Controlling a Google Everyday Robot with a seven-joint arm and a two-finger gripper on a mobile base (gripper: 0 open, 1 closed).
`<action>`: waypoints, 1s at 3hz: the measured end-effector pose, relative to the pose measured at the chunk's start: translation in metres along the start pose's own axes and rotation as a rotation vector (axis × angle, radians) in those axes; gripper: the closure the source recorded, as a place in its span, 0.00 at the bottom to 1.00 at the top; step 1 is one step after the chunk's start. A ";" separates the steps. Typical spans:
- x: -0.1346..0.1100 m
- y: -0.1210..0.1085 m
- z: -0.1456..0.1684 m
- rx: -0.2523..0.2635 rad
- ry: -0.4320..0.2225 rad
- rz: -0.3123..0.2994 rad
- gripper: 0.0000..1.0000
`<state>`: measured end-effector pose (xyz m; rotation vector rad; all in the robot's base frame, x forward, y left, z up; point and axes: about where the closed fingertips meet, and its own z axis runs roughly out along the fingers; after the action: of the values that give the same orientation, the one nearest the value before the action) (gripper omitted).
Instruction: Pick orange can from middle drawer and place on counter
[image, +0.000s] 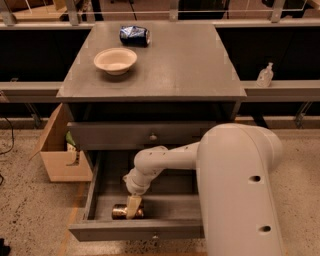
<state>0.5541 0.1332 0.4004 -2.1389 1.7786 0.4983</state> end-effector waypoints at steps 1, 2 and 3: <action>0.001 0.004 0.012 -0.026 0.008 0.006 0.04; 0.009 0.013 0.022 -0.055 0.018 0.028 0.04; 0.027 0.027 0.027 -0.078 0.031 0.068 0.07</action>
Offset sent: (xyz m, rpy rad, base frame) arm -0.0196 -0.0066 -0.0372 -0.0475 0.0942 -0.0149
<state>0.5302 0.1172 0.3632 -2.1547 1.8839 0.5631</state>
